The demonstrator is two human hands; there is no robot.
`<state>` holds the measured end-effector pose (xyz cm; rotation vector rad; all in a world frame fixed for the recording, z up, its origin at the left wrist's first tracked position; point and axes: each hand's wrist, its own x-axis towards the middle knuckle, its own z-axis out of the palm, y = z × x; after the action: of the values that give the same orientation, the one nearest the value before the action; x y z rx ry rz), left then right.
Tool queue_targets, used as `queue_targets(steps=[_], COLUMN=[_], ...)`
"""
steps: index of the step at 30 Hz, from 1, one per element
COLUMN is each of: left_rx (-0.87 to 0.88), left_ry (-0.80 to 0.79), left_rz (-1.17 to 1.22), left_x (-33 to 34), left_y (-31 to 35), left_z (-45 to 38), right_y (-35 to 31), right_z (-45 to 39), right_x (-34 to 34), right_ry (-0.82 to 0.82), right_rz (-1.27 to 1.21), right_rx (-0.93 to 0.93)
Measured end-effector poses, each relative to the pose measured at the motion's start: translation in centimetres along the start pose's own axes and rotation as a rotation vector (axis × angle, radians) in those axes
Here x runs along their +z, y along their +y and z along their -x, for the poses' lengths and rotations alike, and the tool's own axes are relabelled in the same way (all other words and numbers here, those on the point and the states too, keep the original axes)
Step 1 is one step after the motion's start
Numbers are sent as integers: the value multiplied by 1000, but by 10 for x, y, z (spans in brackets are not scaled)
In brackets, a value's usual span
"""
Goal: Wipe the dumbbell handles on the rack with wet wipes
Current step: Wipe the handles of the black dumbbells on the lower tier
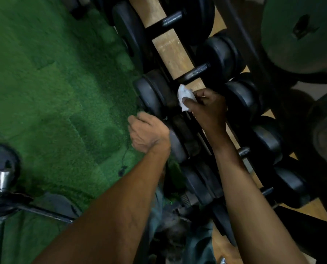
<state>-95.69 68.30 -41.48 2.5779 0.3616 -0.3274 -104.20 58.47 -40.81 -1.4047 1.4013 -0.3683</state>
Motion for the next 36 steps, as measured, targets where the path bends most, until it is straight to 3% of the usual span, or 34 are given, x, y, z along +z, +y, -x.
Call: queue_targets(steps=[7,11,15,19,22,26,31,36], left_rx=[39,60,104,155,190,222,240,250], left_ry=[-10,-91,-28,18,36,56,54,70], left_rz=[125,2,-93,-96,-110,-130,-145,-147], left_x=[12,24,26,27,29,31,30,32], left_y=[61,76,81,81,81,81,81,81], left_z=[-53,-65,-63,-60,-60,-60,-59,-60], right_y=[-17,-7,-1,-7,-16,-32,-34,-15], right_z=[-27,-39,-51,-61,-70,-85,-90,-79], right_x=[20,28,38,42,46,52,59,49], right_ry=[-71,-108,-17,-37,-42,-162,-103,-167], right_rz=[156,287,397,329,447,375,668,480], right_rx=[-170,-286,-350,-317,-357,-323,-347,-473])
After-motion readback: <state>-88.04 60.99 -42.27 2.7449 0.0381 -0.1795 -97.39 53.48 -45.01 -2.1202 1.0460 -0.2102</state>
